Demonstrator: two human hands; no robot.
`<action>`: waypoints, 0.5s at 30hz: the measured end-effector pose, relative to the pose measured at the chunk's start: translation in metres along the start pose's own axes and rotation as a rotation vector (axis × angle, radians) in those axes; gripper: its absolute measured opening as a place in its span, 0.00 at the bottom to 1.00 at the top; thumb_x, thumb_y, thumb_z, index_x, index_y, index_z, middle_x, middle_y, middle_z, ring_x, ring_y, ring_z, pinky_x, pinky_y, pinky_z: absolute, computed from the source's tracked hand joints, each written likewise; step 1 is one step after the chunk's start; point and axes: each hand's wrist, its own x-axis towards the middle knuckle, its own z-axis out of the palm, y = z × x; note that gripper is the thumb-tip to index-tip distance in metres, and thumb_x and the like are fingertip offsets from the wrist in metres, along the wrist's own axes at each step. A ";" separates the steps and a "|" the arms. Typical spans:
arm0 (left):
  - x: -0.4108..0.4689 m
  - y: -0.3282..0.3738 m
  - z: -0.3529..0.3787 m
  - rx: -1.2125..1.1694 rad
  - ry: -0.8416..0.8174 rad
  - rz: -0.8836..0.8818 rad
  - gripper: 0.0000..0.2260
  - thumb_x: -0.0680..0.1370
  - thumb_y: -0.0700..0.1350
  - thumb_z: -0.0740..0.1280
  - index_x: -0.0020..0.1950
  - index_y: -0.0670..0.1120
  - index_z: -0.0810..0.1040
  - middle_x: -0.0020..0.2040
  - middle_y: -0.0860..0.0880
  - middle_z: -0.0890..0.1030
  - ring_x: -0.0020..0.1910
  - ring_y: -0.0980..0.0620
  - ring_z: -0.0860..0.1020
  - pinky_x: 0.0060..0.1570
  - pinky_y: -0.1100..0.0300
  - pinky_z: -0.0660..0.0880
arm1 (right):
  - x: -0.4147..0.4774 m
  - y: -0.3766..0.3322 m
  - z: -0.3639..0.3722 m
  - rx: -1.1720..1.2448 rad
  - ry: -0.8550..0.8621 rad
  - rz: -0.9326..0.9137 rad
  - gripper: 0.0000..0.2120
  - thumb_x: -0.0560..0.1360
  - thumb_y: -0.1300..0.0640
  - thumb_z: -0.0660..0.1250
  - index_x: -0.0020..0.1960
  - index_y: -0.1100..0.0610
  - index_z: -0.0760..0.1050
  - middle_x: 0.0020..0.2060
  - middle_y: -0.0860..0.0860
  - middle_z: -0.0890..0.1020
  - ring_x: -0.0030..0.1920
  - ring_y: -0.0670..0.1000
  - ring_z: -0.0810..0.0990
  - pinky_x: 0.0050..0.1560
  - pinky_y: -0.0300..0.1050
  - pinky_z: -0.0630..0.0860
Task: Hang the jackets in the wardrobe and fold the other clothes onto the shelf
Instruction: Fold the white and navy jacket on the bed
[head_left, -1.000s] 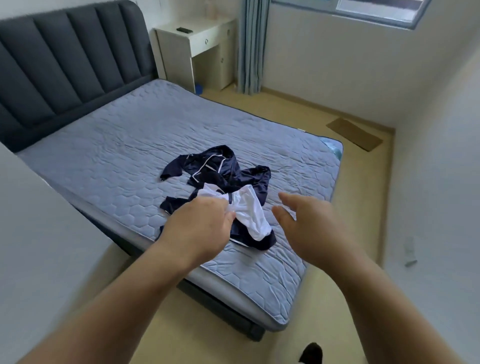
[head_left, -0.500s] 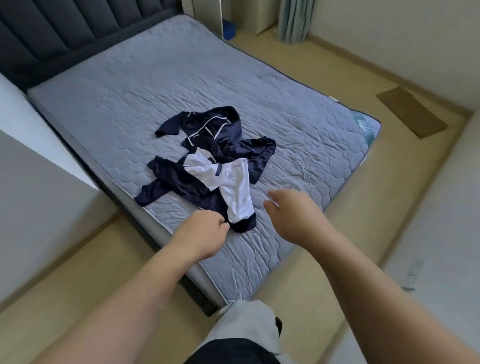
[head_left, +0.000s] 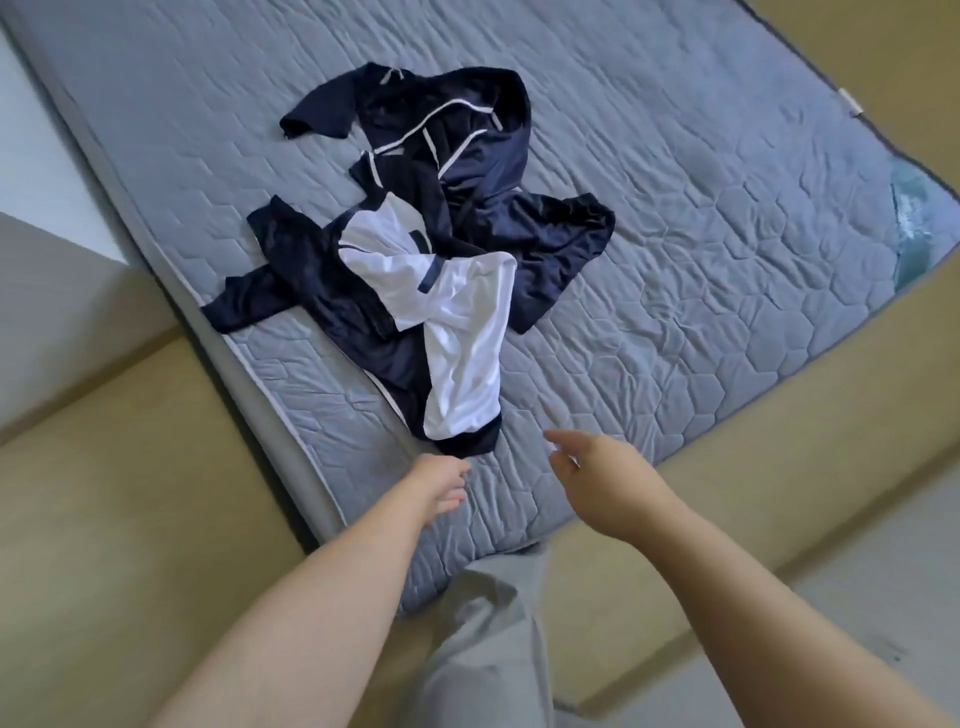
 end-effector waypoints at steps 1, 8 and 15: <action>0.020 0.000 0.008 -0.084 0.019 -0.049 0.07 0.82 0.43 0.66 0.47 0.43 0.73 0.44 0.45 0.75 0.39 0.51 0.75 0.46 0.56 0.74 | 0.019 0.010 -0.001 0.004 -0.053 0.002 0.21 0.85 0.49 0.54 0.78 0.44 0.65 0.63 0.49 0.81 0.47 0.46 0.81 0.42 0.41 0.77; 0.124 0.026 0.047 -0.542 0.162 -0.186 0.32 0.79 0.53 0.71 0.78 0.45 0.63 0.78 0.42 0.65 0.70 0.42 0.73 0.58 0.51 0.77 | 0.132 0.055 0.004 0.021 -0.184 -0.036 0.22 0.86 0.52 0.52 0.80 0.45 0.60 0.54 0.50 0.84 0.35 0.50 0.79 0.33 0.41 0.76; 0.179 0.034 0.064 -0.759 0.186 -0.182 0.16 0.82 0.51 0.65 0.69 0.50 0.73 0.69 0.51 0.75 0.75 0.49 0.68 0.68 0.49 0.65 | 0.175 0.093 0.002 0.018 -0.234 -0.017 0.24 0.85 0.47 0.55 0.80 0.44 0.59 0.65 0.53 0.80 0.45 0.53 0.84 0.50 0.54 0.82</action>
